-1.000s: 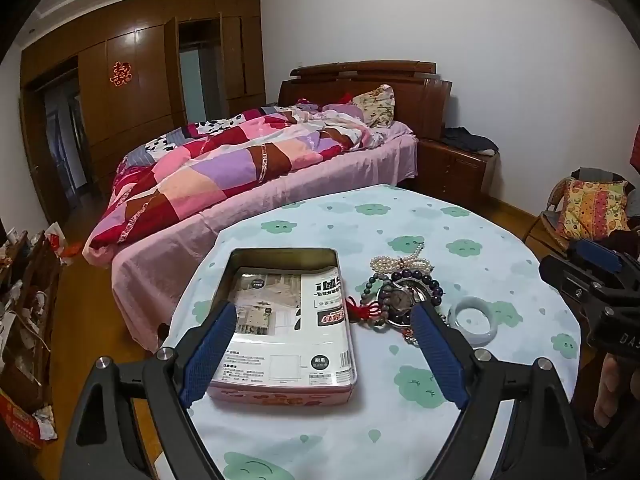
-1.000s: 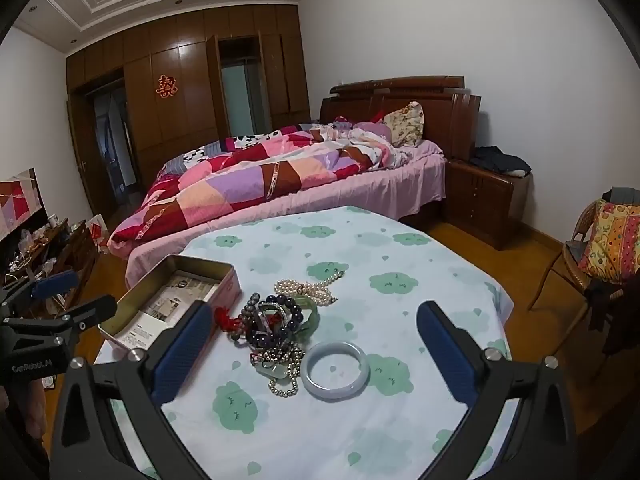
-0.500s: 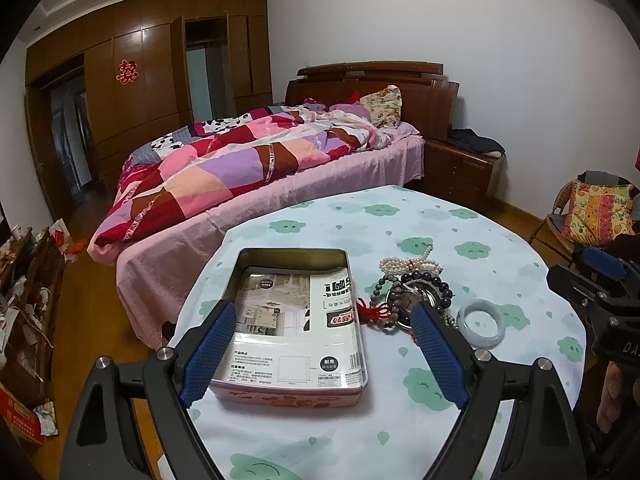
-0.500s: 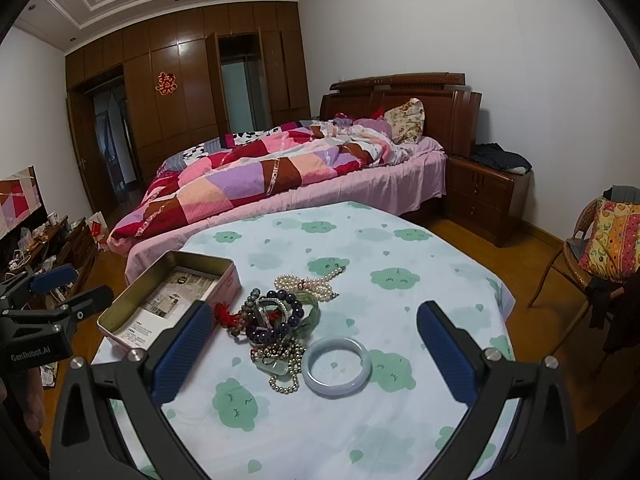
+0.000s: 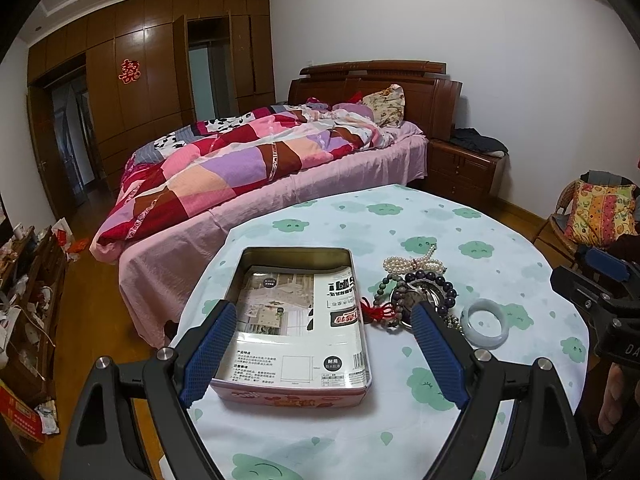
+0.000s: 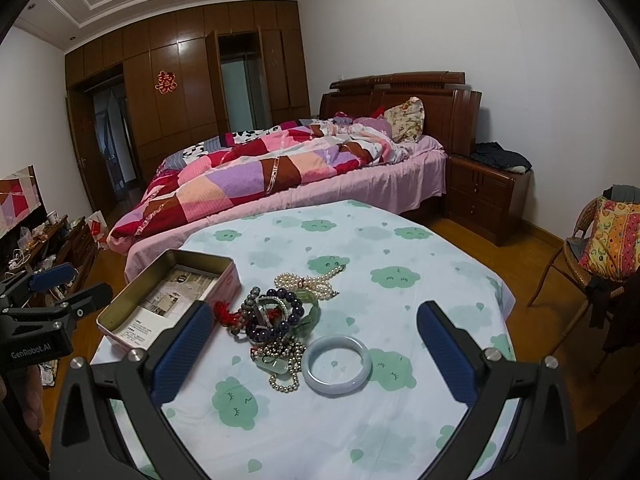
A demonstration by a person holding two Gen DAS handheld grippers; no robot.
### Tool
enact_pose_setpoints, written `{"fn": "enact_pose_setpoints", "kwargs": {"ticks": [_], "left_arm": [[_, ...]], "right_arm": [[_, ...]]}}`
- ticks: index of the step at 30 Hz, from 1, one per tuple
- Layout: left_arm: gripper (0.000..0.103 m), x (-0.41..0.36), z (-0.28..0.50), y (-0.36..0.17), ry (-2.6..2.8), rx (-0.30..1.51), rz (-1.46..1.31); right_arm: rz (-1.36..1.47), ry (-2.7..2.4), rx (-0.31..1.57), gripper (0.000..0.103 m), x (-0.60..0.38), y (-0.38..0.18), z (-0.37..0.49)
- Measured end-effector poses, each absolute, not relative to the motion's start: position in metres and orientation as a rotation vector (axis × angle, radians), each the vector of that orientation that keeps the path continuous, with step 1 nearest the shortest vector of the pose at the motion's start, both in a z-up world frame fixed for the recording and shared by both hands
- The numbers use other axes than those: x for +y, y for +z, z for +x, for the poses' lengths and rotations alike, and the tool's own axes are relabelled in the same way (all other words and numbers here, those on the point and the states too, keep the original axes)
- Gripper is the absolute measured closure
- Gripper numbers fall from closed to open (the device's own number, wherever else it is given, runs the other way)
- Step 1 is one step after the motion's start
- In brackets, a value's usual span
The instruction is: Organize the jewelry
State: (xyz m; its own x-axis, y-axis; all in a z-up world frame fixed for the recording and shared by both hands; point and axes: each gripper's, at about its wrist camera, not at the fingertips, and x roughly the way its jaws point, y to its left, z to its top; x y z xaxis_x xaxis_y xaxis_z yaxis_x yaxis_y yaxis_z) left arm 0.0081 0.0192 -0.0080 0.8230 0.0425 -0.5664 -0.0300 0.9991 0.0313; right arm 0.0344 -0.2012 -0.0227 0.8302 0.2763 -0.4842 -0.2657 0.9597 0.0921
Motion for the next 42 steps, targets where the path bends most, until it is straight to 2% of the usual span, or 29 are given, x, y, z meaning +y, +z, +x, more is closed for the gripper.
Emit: {"fn": "enact_pose_setpoints", "kwargs": {"ticks": [29,40,42], "left_arm": [[0.014,0.024,0.009,-0.009,0.043,0.606,0.021],[0.014,0.025,0.009,-0.010,0.043,0.606,0.022],[0.014,0.025,0.009,-0.010,0.043,0.607,0.021]], "right_arm": [[0.020,0.287,0.524,0.000,-0.202,-0.014,0.037],[0.017,0.287,0.527,0.000,-0.200,-0.019,0.035],[0.018,0.288,0.528,0.000,-0.201,-0.034,0.036]]}}
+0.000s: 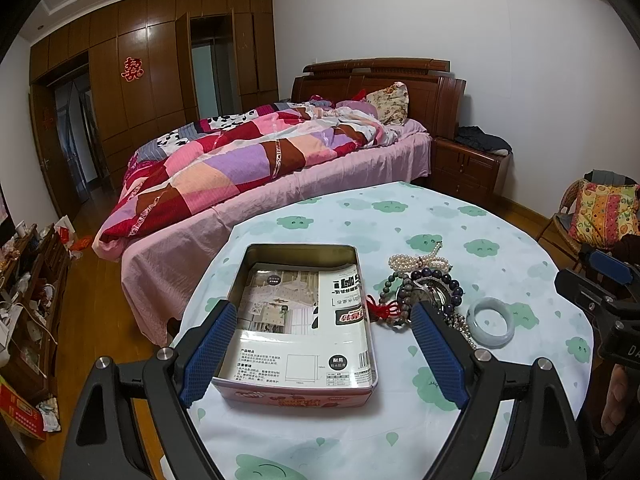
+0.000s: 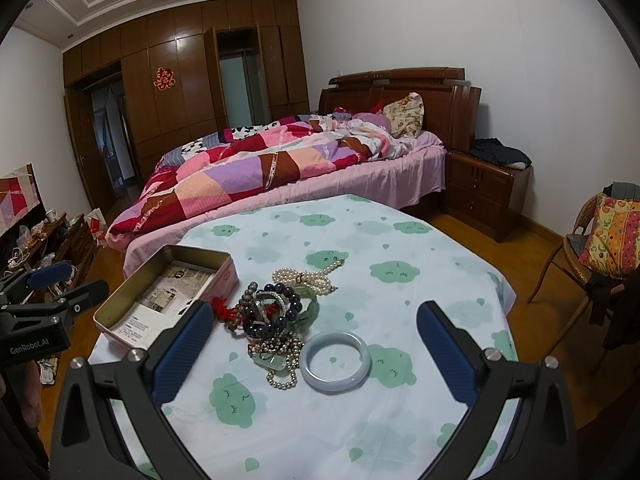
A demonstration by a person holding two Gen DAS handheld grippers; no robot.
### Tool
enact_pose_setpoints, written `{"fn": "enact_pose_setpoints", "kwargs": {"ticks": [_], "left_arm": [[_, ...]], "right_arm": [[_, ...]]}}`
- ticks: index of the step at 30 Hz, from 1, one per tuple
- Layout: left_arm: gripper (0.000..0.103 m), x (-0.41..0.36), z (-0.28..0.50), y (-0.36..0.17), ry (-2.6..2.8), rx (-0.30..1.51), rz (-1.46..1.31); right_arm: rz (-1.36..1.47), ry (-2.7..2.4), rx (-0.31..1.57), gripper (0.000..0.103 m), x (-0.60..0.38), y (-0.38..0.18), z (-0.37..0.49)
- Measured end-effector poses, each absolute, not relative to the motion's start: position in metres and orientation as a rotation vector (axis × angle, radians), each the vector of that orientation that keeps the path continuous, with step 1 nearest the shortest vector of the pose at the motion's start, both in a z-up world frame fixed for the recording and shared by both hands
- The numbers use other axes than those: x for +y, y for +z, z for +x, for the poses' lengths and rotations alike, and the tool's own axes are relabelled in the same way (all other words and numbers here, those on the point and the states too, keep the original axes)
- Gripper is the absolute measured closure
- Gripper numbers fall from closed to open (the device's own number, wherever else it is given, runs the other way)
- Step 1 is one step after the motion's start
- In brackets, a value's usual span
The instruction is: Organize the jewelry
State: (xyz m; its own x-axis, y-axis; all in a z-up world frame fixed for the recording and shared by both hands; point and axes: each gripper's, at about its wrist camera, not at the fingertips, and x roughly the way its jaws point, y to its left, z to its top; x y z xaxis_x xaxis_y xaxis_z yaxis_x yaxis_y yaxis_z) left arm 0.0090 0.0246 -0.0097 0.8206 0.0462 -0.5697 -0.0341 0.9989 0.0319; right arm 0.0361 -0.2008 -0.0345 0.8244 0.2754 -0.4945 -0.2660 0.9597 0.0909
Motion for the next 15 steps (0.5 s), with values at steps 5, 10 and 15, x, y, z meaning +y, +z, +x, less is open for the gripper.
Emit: {"fn": "enact_pose_setpoints", "kwargs": {"ticks": [5,10,15], "left_arm": [[0.014,0.026,0.008,-0.012,0.046,0.611,0.020],[0.014,0.029,0.011,-0.025,0.040,0.636,0.012],[0.014,0.020,0.021,-0.042,0.007,0.687,-0.001]], "right_arm": [[0.019,0.287,0.531,0.000,-0.201,-0.035,0.036],[0.013,0.276,0.554,0.000,-0.203,-0.056,0.039],[0.012,0.244,0.593,0.000,-0.215,-0.068,0.046]]}}
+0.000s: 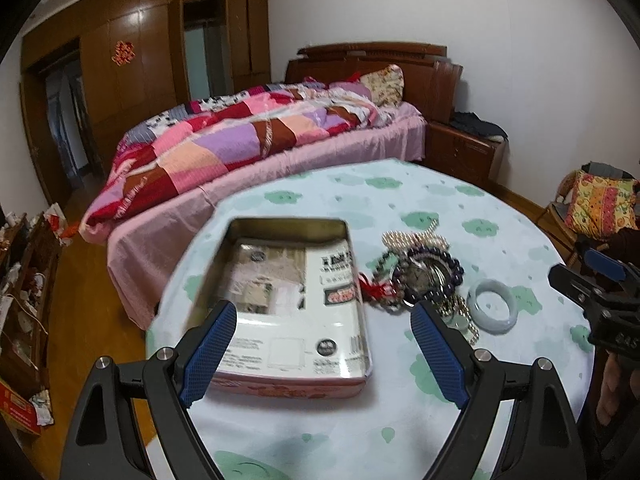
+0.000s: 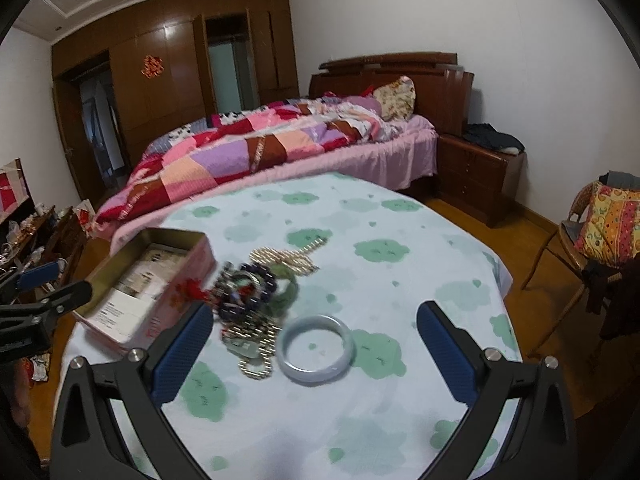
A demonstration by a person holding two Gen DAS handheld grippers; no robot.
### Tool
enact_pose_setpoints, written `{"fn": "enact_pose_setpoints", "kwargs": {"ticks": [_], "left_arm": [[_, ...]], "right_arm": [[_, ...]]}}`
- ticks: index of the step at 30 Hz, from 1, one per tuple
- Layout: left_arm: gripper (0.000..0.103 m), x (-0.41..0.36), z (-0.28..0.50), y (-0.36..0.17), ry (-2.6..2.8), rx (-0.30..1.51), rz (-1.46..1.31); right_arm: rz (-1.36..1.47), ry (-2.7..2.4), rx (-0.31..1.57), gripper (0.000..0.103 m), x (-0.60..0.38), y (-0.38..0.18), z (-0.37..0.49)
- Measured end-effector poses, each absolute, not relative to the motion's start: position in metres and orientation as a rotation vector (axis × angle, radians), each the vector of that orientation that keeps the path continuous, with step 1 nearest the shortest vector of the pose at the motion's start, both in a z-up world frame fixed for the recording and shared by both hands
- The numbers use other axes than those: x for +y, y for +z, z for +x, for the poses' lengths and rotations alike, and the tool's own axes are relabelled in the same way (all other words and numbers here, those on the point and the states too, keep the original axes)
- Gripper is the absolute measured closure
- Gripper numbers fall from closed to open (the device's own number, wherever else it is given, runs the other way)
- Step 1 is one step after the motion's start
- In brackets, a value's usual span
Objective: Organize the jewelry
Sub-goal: 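Reach the left gripper into the pile and grasp the dark bead bracelet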
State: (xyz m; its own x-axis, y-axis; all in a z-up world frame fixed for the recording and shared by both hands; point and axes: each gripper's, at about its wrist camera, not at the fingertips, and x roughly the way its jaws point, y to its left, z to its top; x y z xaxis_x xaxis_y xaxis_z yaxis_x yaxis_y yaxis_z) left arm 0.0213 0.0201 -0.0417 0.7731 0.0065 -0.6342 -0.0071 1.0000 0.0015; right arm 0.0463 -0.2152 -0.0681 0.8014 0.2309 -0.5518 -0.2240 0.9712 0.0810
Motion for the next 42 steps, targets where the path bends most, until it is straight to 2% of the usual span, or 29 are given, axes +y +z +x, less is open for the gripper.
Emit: {"fn": "enact_pose_setpoints", "kwargs": {"ticks": [7,12,14,17,23,27,30,37,38,40,42], "left_arm": [[0.014,0.009,0.036,-0.065,-0.036,0.737,-0.016],[0.014,-0.003,0.054,-0.071,-0.064,0.742,0.011],[0.014,-0.006,0.061,-0.073,-0.076,0.754,0.009],[0.014,-0.012,0.071,-0.075,-0.086,0.758,0.022],[0.015,-0.029,0.083,-0.070,-0.133,0.733,0.034],[0.034,-0.047,0.095,-0.071,-0.190,0.738,0.038],[0.045,-0.061,0.106,-0.078,-0.229,0.768,0.052],[0.049,-0.093,0.118,-0.095,-0.279,0.806,0.121],[0.056,-0.095,0.120,-0.097,-0.273,0.805,0.136],[0.083,-0.097,0.124,-0.100,-0.277,0.809,0.150],[0.088,-0.094,0.128,-0.101,-0.301,0.830,0.123]], "right_arm": [[0.006,0.212,0.693,0.001,-0.232,-0.091,0.069],[-0.030,0.252,0.796,0.013,-0.225,-0.109,0.083],[-0.065,0.263,0.823,0.015,-0.219,-0.112,0.085],[-0.088,0.269,0.840,0.023,-0.218,-0.113,0.088],[-0.111,0.253,0.841,0.032,-0.220,-0.110,0.097],[-0.094,0.243,0.840,0.036,-0.225,-0.107,0.102],[-0.073,0.219,0.834,0.036,-0.233,-0.106,0.103],[-0.028,0.202,0.837,0.035,-0.244,-0.106,0.109],[-0.025,0.203,0.836,0.035,-0.245,-0.106,0.108],[-0.019,0.205,0.830,0.035,-0.245,-0.105,0.109],[-0.010,0.206,0.824,0.034,-0.247,-0.105,0.109]]}}
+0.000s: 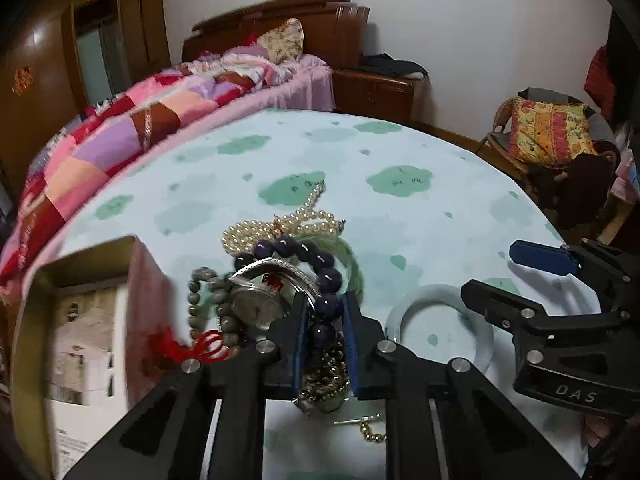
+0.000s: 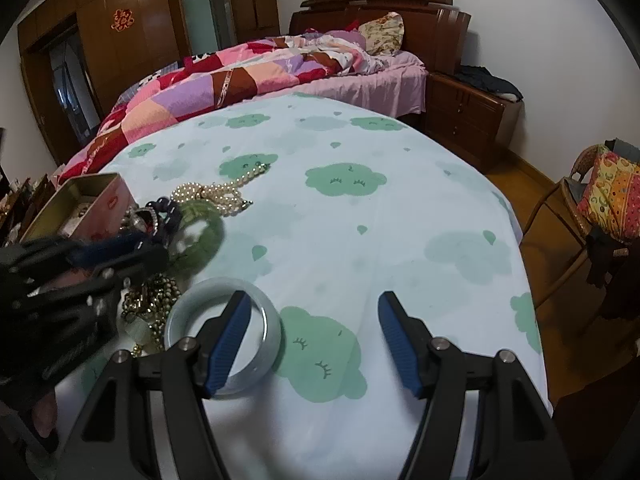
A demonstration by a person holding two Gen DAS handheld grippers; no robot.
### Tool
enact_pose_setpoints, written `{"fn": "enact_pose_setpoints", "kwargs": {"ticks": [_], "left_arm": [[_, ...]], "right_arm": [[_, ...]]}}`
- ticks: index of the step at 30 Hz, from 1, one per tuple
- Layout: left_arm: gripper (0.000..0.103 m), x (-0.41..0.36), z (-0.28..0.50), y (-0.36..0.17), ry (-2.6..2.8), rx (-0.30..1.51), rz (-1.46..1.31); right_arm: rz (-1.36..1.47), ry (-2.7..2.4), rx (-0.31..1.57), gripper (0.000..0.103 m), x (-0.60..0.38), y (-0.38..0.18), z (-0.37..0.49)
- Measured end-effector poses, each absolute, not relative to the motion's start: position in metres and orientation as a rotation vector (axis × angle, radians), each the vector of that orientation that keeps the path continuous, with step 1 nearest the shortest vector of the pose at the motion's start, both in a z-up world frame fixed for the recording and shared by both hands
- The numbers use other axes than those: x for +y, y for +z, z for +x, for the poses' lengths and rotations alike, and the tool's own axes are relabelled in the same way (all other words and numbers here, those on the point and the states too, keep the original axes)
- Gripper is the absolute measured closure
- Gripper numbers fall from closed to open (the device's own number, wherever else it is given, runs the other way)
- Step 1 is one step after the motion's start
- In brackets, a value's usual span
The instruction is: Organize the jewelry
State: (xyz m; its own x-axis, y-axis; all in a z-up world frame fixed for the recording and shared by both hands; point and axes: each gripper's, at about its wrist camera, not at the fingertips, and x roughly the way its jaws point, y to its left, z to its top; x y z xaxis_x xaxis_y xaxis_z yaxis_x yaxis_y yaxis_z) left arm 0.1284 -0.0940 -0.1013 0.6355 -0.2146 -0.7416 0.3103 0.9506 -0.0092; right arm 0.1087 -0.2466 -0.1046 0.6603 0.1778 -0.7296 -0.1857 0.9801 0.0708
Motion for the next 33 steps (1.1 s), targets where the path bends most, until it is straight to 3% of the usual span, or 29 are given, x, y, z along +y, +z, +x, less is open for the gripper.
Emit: {"fn": "enact_pose_setpoints", "kwargs": {"ticks": [13,22,33], "left_arm": [[0.090,-0.056,0.107,-0.009,-0.370,0.642,-0.012],[0.090,-0.036,0.108,0.010,-0.394,0.607,-0.068],[0.090,-0.021,0.105,0.016,-0.373,0.586,-0.085]], "right_arm": [[-0.005,0.269,0.795,0.034,-0.234,-0.092,0.109],[-0.053,0.381,0.784,0.035,-0.201,-0.083,0.118],[-0.136,0.486,0.854,0.060,-0.159,-0.101,0.144]]}}
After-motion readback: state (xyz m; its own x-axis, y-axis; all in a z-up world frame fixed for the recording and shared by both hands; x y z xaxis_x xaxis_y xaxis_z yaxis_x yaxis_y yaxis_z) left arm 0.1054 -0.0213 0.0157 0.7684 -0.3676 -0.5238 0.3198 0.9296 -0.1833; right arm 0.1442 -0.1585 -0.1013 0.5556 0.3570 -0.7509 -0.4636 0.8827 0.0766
